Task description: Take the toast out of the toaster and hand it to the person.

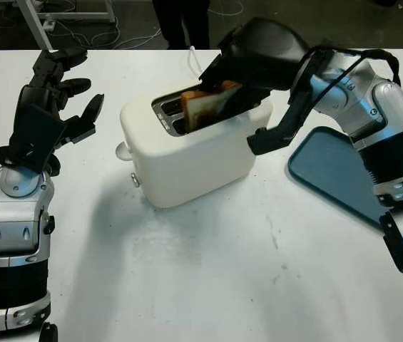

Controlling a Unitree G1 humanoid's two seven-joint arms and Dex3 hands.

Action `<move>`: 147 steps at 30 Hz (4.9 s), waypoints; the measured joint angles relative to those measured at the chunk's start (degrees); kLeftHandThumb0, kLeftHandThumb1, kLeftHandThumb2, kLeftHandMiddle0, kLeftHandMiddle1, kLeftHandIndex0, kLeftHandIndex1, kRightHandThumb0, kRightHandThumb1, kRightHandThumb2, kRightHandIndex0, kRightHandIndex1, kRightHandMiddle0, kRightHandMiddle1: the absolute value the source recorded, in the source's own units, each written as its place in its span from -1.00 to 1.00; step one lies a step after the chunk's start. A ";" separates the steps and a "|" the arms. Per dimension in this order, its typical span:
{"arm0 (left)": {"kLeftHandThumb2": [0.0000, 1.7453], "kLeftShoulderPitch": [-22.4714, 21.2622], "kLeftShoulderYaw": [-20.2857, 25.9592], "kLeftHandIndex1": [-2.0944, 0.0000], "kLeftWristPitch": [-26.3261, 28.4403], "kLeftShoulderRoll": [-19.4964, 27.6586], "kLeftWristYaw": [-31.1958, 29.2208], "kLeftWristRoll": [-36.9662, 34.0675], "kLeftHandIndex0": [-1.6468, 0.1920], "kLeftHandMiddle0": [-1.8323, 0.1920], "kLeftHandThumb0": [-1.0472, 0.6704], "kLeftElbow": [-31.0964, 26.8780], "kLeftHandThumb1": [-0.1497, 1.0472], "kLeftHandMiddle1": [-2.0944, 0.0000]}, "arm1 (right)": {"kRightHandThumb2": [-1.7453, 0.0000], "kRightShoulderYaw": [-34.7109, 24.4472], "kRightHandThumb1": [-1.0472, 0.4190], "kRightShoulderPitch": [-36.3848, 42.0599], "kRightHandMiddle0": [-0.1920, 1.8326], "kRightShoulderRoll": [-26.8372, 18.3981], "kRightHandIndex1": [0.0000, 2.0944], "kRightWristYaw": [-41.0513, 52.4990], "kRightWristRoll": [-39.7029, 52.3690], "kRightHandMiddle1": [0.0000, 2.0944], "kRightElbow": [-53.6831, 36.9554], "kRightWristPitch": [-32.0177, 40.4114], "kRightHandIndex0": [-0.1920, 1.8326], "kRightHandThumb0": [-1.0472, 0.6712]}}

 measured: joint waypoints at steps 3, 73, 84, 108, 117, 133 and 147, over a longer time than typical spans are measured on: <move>-0.19 0.00 -0.01 0.24 0.00 0.00 0.00 -0.01 0.79 0.81 -0.09 -0.02 0.46 0.08 | 0.51 0.91 -0.82 0.00 0.17 -0.99 0.51 -4.07 -4.24 0.30 -0.04 0.01 0.37 -0.61; -0.18 0.36 -0.10 0.26 -0.95 -0.34 0.80 0.04 0.79 0.81 -0.02 0.29 0.47 0.11 | 0.49 -27.64 -0.83 -11.12 -0.57 10.30 0.67 -12.56 38.83 0.66 52.23 29.37 -0.26 -0.09; -0.17 0.36 -0.12 0.28 -0.94 -0.34 0.79 0.02 0.79 0.81 -0.03 0.34 0.48 0.12 | 0.50 -30.90 -0.83 -10.45 -0.62 11.75 0.67 -13.27 41.67 0.65 52.24 29.44 -0.27 -0.07; -0.23 1.16 0.13 0.25 -0.86 -0.42 1.27 0.05 0.79 0.81 -0.09 -0.10 0.50 0.10 | 0.28 -27.16 -0.83 -9.36 -0.51 10.54 -0.86 -1.89 40.23 -0.93 51.86 26.38 -0.57 -0.59; -0.33 7.36 2.02 0.35 0.36 -2.82 2.19 -1.24 0.79 0.81 -0.10 -7.47 0.64 0.18 | 0.26 -33.56 -0.83 1.83 -0.67 10.58 -0.99 6.48 50.83 -1.00 39.40 19.56 -0.66 -0.65; -0.26 23.63 0.92 0.67 6.52 -10.16 6.69 -0.34 0.65 0.77 -0.22 -26.84 0.79 0.37 | 0.09 -30.64 -0.83 52.74 -0.66 27.01 -0.99 5.72 65.05 -0.99 -28.05 29.15 -0.66 -0.56; -0.09 30.85 -3.21 0.78 -2.26 -17.60 9.62 2.00 0.67 0.81 -0.35 -22.06 0.79 0.47 | 0.05 -22.99 -0.83 65.28 -0.67 35.76 -0.99 -0.98 60.61 -0.99 -34.21 29.38 -0.66 -0.54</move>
